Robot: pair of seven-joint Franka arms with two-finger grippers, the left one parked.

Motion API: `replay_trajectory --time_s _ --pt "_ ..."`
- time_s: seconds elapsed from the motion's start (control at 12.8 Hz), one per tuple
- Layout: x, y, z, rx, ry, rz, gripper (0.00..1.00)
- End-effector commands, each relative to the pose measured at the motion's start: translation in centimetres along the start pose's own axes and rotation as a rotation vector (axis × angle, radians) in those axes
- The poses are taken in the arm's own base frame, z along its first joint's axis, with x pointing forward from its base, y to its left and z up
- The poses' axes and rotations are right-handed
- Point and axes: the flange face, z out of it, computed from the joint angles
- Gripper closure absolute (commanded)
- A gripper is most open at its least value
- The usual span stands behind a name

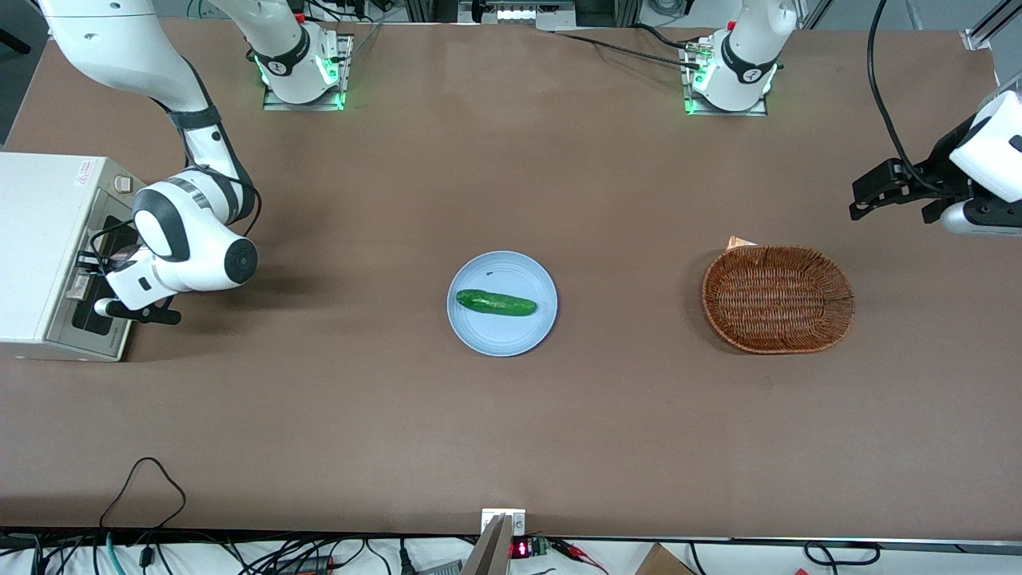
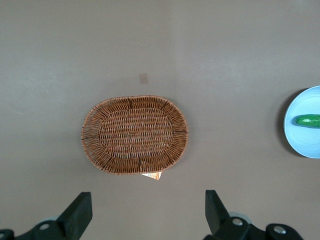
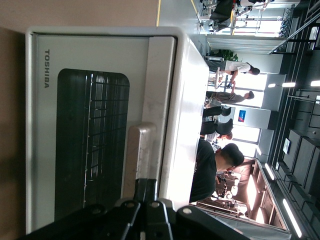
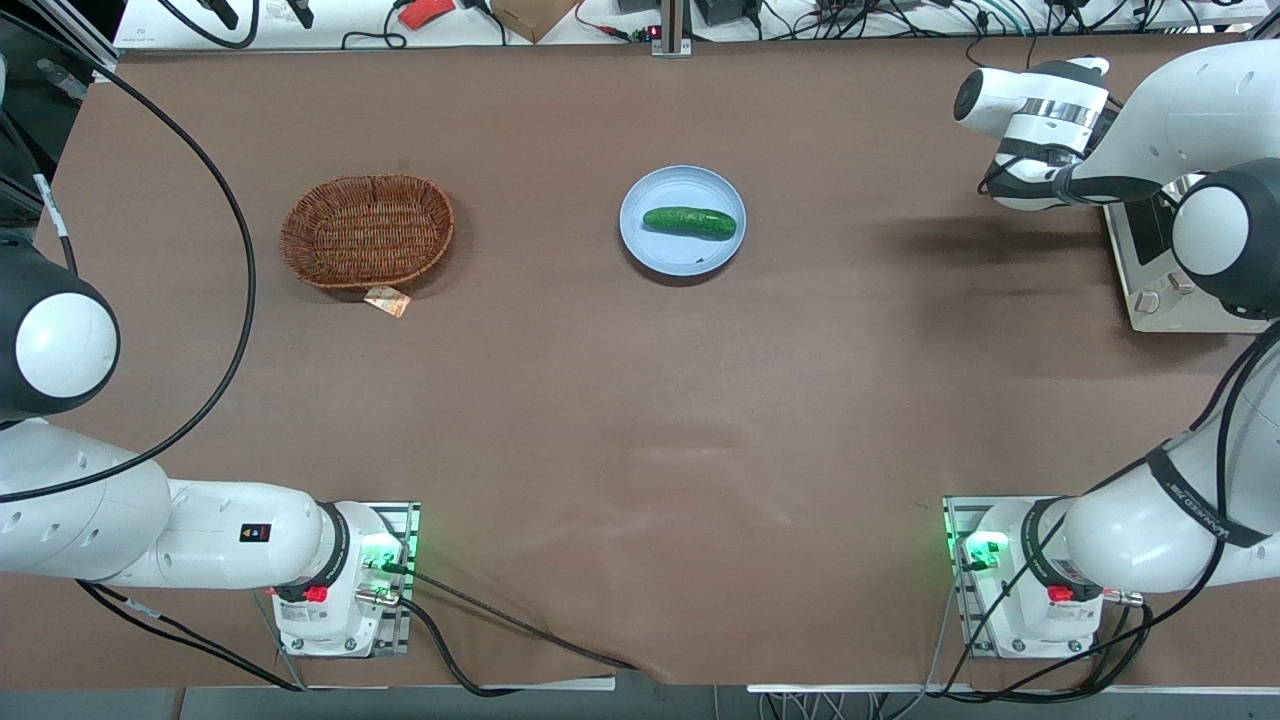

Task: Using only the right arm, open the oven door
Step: 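Pull the door handle outward and down with the right gripper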

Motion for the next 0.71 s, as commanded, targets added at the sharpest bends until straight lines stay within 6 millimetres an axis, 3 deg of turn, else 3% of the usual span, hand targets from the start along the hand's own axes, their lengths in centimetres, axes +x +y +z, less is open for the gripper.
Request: replay_trajectory --time_s 0.0,0.63 --pt "-0.2 -1.1 0.5 -0.013 0.005 0.015 1.00" --pt "0.1 -0.7 -1.3 0.071 -0.012 0.038 1.00"
